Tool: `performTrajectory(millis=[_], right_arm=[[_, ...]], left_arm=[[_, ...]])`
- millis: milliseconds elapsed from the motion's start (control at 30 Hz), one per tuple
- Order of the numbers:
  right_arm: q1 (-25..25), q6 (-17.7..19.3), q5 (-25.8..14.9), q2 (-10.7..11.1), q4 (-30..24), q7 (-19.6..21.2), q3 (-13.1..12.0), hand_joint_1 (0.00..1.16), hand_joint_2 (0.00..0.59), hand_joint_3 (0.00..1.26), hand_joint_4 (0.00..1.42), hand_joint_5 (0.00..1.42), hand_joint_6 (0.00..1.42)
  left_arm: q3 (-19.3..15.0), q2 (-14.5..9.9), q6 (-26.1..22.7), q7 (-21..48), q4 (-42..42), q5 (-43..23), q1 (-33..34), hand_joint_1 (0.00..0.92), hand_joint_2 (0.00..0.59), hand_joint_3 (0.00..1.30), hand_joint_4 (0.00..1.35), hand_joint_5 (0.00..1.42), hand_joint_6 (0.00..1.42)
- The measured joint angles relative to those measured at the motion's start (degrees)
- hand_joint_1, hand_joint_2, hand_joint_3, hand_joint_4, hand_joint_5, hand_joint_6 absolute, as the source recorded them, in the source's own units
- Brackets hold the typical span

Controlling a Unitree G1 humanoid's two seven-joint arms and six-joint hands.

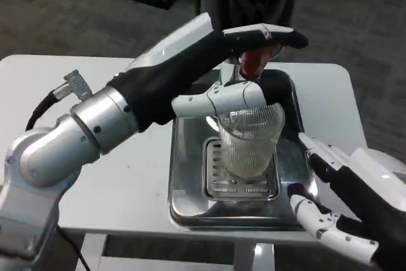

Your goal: Grasp the cup under the faucet to collect the drink, then remove the cup.

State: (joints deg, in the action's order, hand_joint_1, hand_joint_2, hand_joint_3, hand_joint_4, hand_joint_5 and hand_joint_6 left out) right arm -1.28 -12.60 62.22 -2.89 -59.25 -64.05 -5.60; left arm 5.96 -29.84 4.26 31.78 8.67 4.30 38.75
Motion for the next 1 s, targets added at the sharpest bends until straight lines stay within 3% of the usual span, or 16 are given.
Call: performTrajectory(millis=[433,700,1000], right_arm=[[0.4,-2.1,0.0,1.5,0.0,2.1,-0.2,0.15,0.555,0.0,0.0,0.0,0.0],[0.1,-4.7,-0.2,3.5,0.0,2.6,-0.7,0.15,0.554,0.0,0.0,0.0,0.0],[-0.3,-9.0,-0.5,3.6,0.0,3.1,-0.3,0.16,0.552,0.0,0.0,0.0,0.0]], left_arm=[[0.0,-0.9,1.1,0.0,0.1,1.2,0.0,0.0,0.064,0.27,0.16,0.13,0.0],[0.2,-2.2,2.2,0.1,0.7,2.6,-0.1,0.0,0.062,0.28,0.16,0.13,0.0],[-0.4,-3.4,2.8,0.7,1.1,2.7,-0.4,0.0,0.062,0.3,0.18,0.13,0.0]])
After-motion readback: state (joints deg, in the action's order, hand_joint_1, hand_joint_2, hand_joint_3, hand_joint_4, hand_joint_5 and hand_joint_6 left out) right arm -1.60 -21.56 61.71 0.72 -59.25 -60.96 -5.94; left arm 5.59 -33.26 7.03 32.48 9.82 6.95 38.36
